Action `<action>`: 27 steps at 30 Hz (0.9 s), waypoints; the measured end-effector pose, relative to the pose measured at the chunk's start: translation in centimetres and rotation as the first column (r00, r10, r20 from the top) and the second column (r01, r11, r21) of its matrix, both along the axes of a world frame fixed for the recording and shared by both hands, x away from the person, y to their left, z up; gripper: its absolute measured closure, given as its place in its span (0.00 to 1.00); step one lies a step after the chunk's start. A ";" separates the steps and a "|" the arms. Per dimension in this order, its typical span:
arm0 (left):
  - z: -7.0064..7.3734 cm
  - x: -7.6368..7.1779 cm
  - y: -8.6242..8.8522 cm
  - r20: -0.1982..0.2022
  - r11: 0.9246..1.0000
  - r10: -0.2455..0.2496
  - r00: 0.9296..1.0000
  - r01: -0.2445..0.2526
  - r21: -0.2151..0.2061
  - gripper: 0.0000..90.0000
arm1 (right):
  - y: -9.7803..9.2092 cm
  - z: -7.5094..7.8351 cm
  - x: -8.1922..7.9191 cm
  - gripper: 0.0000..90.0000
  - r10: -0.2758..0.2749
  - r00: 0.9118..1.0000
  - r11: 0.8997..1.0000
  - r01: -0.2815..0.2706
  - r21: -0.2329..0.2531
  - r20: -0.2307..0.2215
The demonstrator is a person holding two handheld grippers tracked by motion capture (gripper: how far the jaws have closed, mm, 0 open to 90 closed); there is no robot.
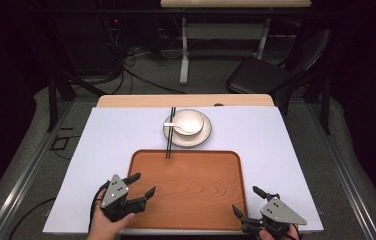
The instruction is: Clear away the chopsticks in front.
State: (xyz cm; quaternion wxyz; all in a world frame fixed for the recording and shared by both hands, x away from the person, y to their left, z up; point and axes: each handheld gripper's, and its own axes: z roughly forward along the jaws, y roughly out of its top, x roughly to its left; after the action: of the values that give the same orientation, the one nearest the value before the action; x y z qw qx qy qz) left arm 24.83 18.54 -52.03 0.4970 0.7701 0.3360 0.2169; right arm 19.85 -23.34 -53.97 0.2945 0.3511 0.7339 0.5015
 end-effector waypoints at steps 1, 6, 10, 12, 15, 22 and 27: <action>0.0 0.1 0.0 -0.003 1.000 0.001 1.000 -0.001 -0.007 0.35 | -0.1 0.0 0.0 0.16 0.001 1.000 1.000 -0.001 -0.002 -0.003; 0.1 0.3 -0.3 -0.017 1.000 0.019 1.000 -0.019 0.003 0.35 | -0.2 0.0 0.0 0.16 -0.006 1.000 1.000 0.006 0.003 -0.011; 0.4 0.4 -0.7 -0.011 0.999 0.025 1.000 -0.025 0.026 0.36 | -0.1 0.1 -0.2 0.16 -0.004 1.000 1.000 0.004 -0.003 -0.005; 0.5 0.6 -0.9 -0.015 0.999 0.031 0.999 -0.030 0.036 0.36 | 0.0 0.1 -0.2 0.16 -0.001 1.000 1.000 0.001 -0.003 -0.010; 0.6 1.0 -1.2 -0.033 0.999 0.024 0.999 -0.023 0.040 0.36 | 0.0 0.1 -0.1 0.16 -0.002 1.000 1.000 0.002 0.000 -0.007; 1.6 3.1 -2.3 -0.081 0.997 0.038 0.996 -0.032 0.070 0.38 | 0.4 0.0 -0.2 0.16 0.018 1.000 1.000 -0.018 -0.008 -0.017; 2.8 6.2 -2.9 -0.156 0.997 0.073 0.985 -0.067 0.040 0.41 | 0.6 0.2 -0.4 0.16 0.017 1.000 1.000 -0.017 -0.003 -0.009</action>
State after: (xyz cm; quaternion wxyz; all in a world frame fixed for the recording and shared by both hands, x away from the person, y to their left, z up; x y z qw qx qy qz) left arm 30.99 15.65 -49.26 0.4475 0.7810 0.3972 0.1788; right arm 19.44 -22.78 -53.79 0.2873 0.3465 0.7390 0.5012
